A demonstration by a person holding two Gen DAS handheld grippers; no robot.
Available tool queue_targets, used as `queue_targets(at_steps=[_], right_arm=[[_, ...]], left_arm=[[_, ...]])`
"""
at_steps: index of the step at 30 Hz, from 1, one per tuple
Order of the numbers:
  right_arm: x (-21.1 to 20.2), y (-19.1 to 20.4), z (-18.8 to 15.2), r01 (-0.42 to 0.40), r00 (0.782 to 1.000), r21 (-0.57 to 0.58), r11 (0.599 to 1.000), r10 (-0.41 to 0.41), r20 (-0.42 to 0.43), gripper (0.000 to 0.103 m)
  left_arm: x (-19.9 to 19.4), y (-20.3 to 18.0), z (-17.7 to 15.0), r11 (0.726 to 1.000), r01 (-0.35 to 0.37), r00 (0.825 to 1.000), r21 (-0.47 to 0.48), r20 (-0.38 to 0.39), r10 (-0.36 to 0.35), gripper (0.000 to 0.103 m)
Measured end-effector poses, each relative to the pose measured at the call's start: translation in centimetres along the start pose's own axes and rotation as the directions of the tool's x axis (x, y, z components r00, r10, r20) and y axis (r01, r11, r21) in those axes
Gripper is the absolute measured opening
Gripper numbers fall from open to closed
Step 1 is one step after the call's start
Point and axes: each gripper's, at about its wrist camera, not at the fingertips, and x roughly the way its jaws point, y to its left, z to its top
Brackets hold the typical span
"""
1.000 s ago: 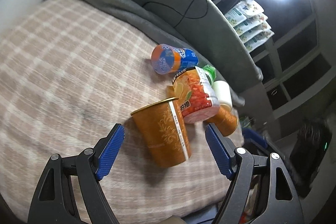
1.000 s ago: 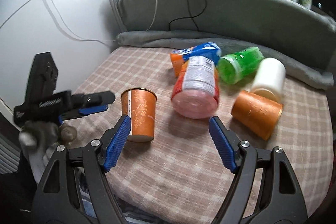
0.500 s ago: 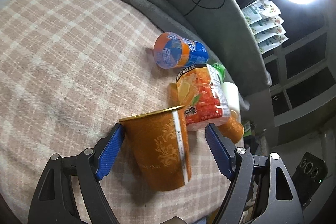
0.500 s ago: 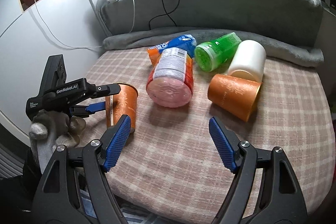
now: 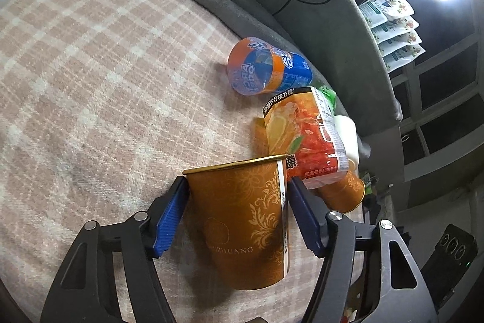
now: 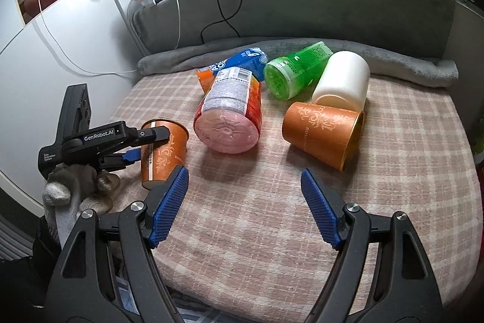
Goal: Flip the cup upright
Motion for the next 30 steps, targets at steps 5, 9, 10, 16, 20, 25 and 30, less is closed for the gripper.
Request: queue_targets(at_steps=[5, 9, 10, 16, 20, 25, 30], right_arm=[[-0.1, 0.1, 0.0, -0.004, 1.0, -0.002, 1.0, 0.004, 0.001, 0.079], [-0.2, 0.4, 0.0, -0.003, 1.0, -0.004, 1.0, 0.003, 0.009, 0.079], [-0.2, 0.4, 0.0, 0.0, 1.0, -0.005, 1.0, 0.0, 0.012, 0.079], [-0.3, 0.8, 0.0, -0.002, 1.0, -0.004, 1.0, 0.002, 0.018, 0.079], [-0.4, 0.8, 0.0, 0.0, 1.0, -0.004, 1.0, 0.001, 0.02, 0.079], [-0.5, 0.5, 0.0, 0.001, 1.0, 0.004, 1.0, -0.001, 0.018, 0.079], [-0.6, 0.1, 0.0, 0.002, 1.0, 0.014, 1.0, -0.002, 0.022, 0.079]], left_arm=[[-0.7, -0.6, -0.1, 0.999, -0.02, 0.999, 0.045, 0.034, 0.018, 0.066], [-1.5, -1.3, -0.4, 0.993, -0.056, 0.996, 0.101, 0.077, 0.048, 0.066], [-1.7, -1.5, -0.4, 0.991, -0.067, 0.995, 0.117, 0.088, 0.057, 0.066], [-2.4, -3.4, -0.9, 0.955, -0.163, 0.977, 0.248, 0.178, 0.12, 0.066], [-2.5, -4.5, -1.3, 0.92, -0.215, 0.964, 0.328, 0.223, 0.146, 0.066], [-2.4, -5.2, -1.6, 0.892, -0.245, 0.954, 0.38, 0.257, 0.153, 0.066], [-2.5, -5.8, -1.8, 0.864, -0.27, 0.942, 0.426, 0.301, 0.146, 0.066]])
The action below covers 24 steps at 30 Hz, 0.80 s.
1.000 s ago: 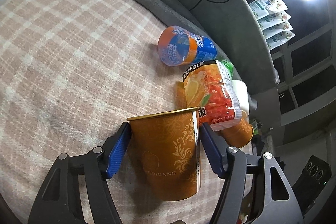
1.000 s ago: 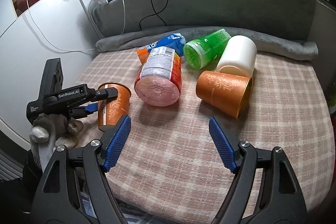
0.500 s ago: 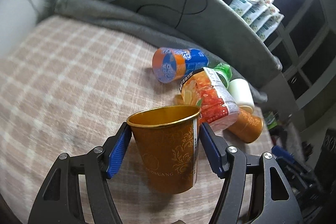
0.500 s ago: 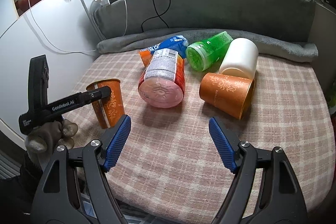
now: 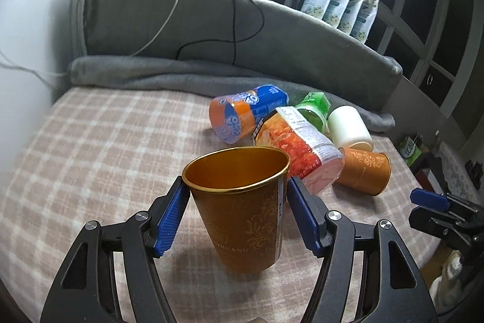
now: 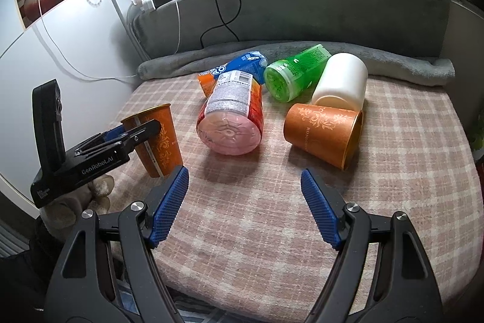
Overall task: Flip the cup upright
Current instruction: 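Lower the upright orange cup onto the bed and open the right gripper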
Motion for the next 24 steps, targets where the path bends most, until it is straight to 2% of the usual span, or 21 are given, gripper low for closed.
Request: queue_targets(at_steps=[5, 15, 24], right_arm=[[0.0, -0.1, 0.0, -0.003, 1.0, 0.001, 1.0, 0.003, 0.0, 0.079], [-0.2, 0.1, 0.0, -0.003, 1.0, 0.003, 1.0, 0.003, 0.006, 0.079], [-0.3, 0.5, -0.2, -0.002, 1.0, -0.005, 1.0, 0.002, 0.007, 0.079]], left_arm=[[0.2, -0.8, -0.4, 0.997, -0.014, 0.999, 0.077, 0.035, 0.012, 0.066], [-0.2, -2.1, -1.9, 0.987, 0.009, 1.0, 0.159, 0.024, -0.013, 0.066], [-0.9, -2.6, -2.3, 0.984, 0.049, 0.999, 0.173, -0.01, -0.048, 0.066]])
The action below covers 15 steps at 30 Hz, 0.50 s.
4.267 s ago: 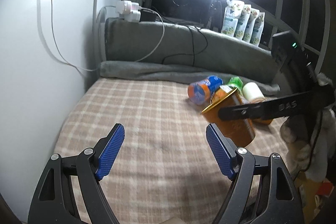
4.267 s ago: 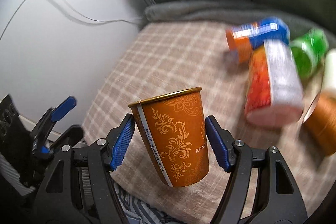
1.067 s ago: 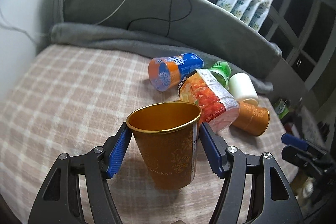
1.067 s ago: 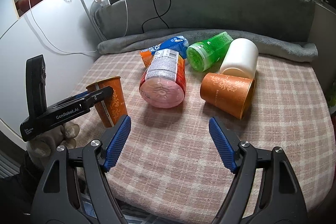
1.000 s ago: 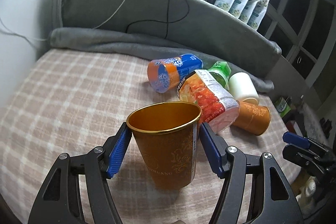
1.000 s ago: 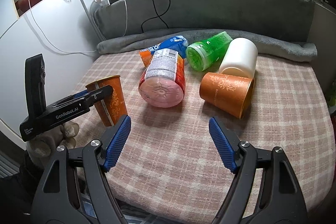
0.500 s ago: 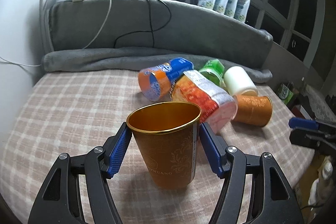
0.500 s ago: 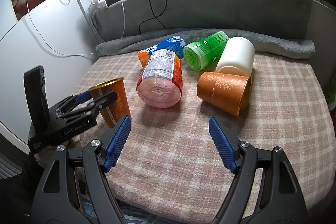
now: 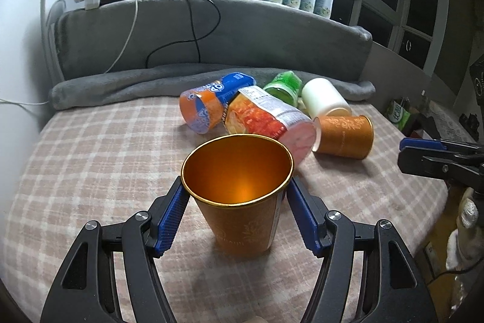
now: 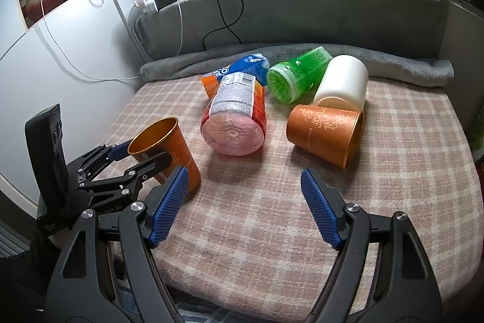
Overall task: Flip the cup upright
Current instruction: 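Lower the upright orange cup onto the bed and open the right gripper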
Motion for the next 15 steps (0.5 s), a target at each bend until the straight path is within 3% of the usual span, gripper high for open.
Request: queue_targets(at_steps=[15], right_arm=[[-0.1, 0.6, -0.3, -0.002, 1.0, -0.015, 1.0, 0.002, 0.011, 0.079]], left_arm=[[-1.3, -0.3, -0.4, 0.998, 0.067, 0.997, 0.006, -0.041, -0.066, 0.071]])
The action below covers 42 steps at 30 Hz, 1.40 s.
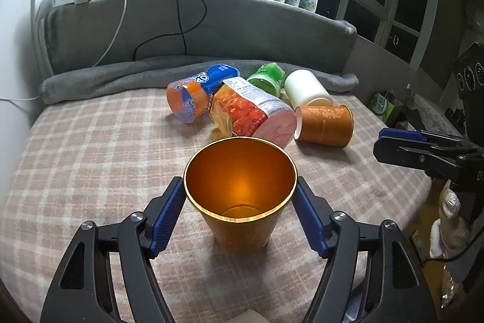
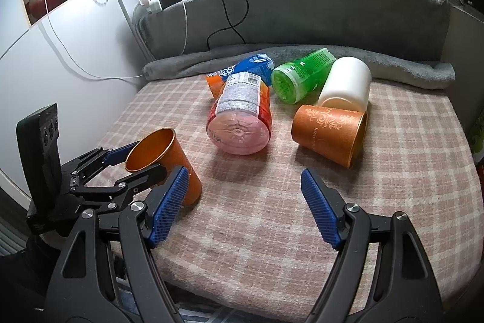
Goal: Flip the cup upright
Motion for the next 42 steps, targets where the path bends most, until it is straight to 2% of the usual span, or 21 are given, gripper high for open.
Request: queue_targets(at_steps=[10, 12, 18, 22, 26, 31, 34, 38, 39, 42], right_arm=[[-0.5, 0.6, 0.1, 0.034, 0.998, -0.023, 0.999, -0.033, 0.046, 0.08], [-0.7, 0.7, 0.1, 0.04, 0.997, -0.021, 0.999, -0.038, 0.061, 0.088], [-1.5, 1.3, 0.1, 0.092, 0.99, -0.046, 0.995, -0.086, 0.115, 0.09], [-2.1, 1.8, 0.1, 0.136, 0.979, -0.059, 0.989, -0.125, 0.161, 0.094], [-2.9, 2.0, 0.1, 0.182, 0.963, -0.055, 0.982, -0.166, 0.213, 0.094], [-3.7, 1.9, 0.3, 0.225, 0.943, -0.03, 0.974, -0.21, 0.26, 0.094], [-4.1, 1.7, 0.4, 0.255, 0.926, -0.01, 0.967, -0.242, 0.289, 0.095], [-4.7, 1.7, 0.5, 0.294, 0.903, -0.002, 0.956, -0.277, 0.328, 0.095], [-4.9, 1.7, 0.5, 0.305, 0.896, 0.0, 0.952, -0.287, 0.339, 0.095], [-5.5, 1.9, 0.4, 0.331, 0.873, 0.001, 0.943, -0.307, 0.38, 0.103]], left_arm=[[-1.6, 0.0, -0.5, 1.0, 0.003, 1.0, 0.007, 0.011, -0.003, 0.074], [-2.1, 0.1, -0.6, 1.0, 0.006, 1.0, 0.006, 0.017, -0.006, 0.075], [-3.8, 0.2, -0.7, 1.0, 0.01, 0.999, -0.002, 0.043, -0.01, 0.076], [-5.3, 0.0, -0.5, 1.0, -0.009, 0.996, 0.006, 0.093, 0.009, 0.076], [-7.1, -0.1, -0.1, 0.999, -0.046, 0.985, 0.001, 0.167, 0.045, 0.076], [-9.1, -0.4, 0.4, 0.99, -0.139, 0.95, -0.005, 0.283, 0.135, 0.076], [-10.3, -0.3, 0.7, 0.983, -0.182, 0.92, -0.034, 0.347, 0.182, 0.079], [-11.7, 0.0, 1.1, 0.967, -0.239, 0.87, -0.085, 0.424, 0.252, 0.08], [-11.9, 0.0, 1.2, 0.965, -0.244, 0.863, -0.094, 0.434, 0.26, 0.08], [-12.6, 0.2, 1.4, 0.957, -0.265, 0.835, -0.122, 0.467, 0.291, 0.08]])
